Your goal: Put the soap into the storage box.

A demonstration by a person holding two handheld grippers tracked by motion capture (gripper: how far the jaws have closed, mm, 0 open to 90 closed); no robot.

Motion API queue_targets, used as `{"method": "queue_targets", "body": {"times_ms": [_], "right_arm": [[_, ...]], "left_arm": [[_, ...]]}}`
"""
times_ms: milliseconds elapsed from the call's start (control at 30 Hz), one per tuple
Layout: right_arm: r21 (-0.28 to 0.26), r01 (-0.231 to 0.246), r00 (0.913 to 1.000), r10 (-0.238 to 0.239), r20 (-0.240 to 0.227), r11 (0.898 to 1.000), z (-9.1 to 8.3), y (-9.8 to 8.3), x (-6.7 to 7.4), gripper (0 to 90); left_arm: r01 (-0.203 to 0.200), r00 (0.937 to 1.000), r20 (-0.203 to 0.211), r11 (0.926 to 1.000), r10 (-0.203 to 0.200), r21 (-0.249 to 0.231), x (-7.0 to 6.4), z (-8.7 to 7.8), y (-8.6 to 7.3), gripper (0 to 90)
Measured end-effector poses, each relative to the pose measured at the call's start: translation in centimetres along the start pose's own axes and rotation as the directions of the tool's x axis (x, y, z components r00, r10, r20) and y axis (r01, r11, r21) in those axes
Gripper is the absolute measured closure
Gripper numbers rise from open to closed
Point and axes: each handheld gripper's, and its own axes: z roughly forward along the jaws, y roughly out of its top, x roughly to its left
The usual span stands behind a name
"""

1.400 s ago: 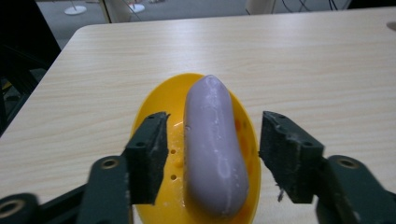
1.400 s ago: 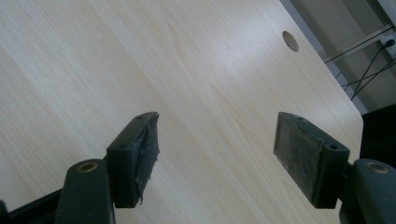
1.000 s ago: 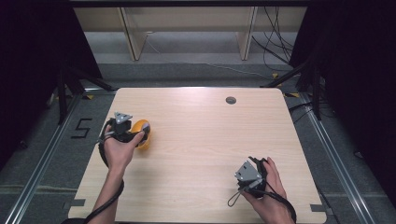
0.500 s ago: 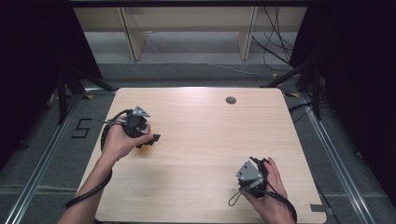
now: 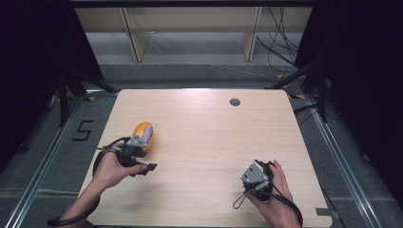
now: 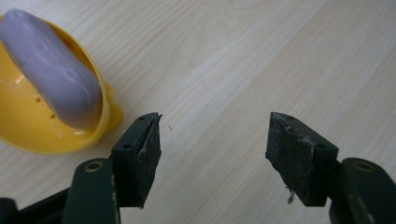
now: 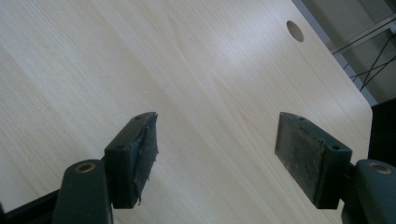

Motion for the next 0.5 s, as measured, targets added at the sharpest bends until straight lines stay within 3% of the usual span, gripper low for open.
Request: {"method": "queue_targets", "body": {"times_ms": [67,100,133,167,200,233,300,367,433,467,500], "right_arm": [[0.002,-0.001,1.0000,0.001,0.000,1.000,0.0,0.0,0.0,30.4],[-0.004,-0.002,1.0000,0.002,0.006,1.000,0.1,-0.1,-0.1,30.5],[0.001,0.000,1.0000,0.000,0.000,1.000,0.1,-0.1,-0.2,30.4],[0.001,0.000,1.0000,0.000,0.000,1.000,0.1,-0.1,-0.2,30.4],[-0.005,-0.003,0.9999,0.003,0.010,1.000,0.1,-0.1,-0.2,30.4],[-0.011,-0.001,1.0000,0.001,0.006,1.000,0.1,-0.1,-0.3,30.4],[-0.011,-0.030,0.9995,0.030,0.011,0.999,0.1,-0.1,-0.3,29.9],[-0.016,-0.040,0.9992,0.041,0.006,0.999,0.2,-0.3,-0.5,29.9],[-0.015,-0.051,0.9987,0.051,0.001,0.999,0.2,-0.4,-0.8,29.8],[-0.023,-0.057,0.9984,0.057,0.004,0.998,0.3,-0.5,-0.8,29.8],[-0.023,-0.057,0.9984,0.057,0.004,0.998,0.3,-0.5,-0.8,29.8]], "left_arm": [[0.011,0.9999,0.012,0.9998,-0.010,-0.015,-0.2,0.1,-0.6,35.4],[0.018,0.9997,0.016,0.9974,-0.017,-0.070,-0.7,0.6,-2.0,35.7],[-0.008,0.9999,0.008,0.9962,0.009,-0.087,-0.8,0.9,-2.5,35.8],[-0.008,0.9999,0.008,0.9962,0.009,-0.087,-0.8,0.9,-2.5,35.8],[-0.015,0.9999,0.006,0.9935,0.015,-0.113,-1.2,1.1,-3.2,35.8],[-0.002,0.9999,0.010,0.9851,0.004,-0.172,-1.7,1.5,-4.0,36.1],[-0.008,1.0000,-0.002,0.9777,0.008,-0.210,-2.0,1.7,-4.8,36.0],[0.009,0.9998,-0.017,0.9716,-0.013,-0.236,-2.0,1.9,-5.3,36.1],[0.053,0.9984,-0.002,0.9636,-0.056,-0.262,-2.2,2.0,-5.5,36.3],[0.080,0.9964,-0.007,0.9613,-0.085,-0.264,-2.2,2.0,-5.6,36.1],[0.080,0.9964,-0.007,0.9613,-0.085,-0.264,-2.2,2.0,-5.6,36.1]]}}
